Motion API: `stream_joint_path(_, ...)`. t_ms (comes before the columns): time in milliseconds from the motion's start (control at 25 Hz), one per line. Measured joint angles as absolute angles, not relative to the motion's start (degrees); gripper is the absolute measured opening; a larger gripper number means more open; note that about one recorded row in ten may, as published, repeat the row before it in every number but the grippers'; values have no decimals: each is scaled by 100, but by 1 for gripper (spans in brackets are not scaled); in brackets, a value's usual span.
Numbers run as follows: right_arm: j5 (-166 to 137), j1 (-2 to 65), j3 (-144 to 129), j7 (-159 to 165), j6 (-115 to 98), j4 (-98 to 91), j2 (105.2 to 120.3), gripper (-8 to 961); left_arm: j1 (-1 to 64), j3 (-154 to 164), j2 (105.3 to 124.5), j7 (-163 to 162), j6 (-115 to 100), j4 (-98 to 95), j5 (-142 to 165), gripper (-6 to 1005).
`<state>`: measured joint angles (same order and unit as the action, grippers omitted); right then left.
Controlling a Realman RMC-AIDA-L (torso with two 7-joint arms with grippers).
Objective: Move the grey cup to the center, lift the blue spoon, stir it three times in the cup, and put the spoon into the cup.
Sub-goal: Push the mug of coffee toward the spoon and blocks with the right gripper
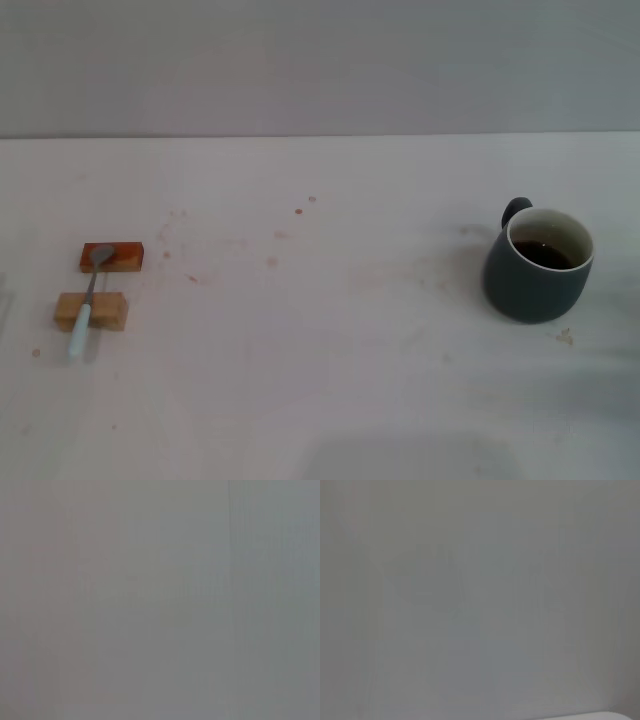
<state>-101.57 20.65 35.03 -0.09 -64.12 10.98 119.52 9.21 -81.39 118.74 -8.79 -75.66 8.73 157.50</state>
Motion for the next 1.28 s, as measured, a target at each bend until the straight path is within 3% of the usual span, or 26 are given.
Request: stream_joint_path(1280,-10178,2415,2700,-9,-5804,1220,11958,-1,1073,-8138,11883,-879,-7435,879,15723,834)
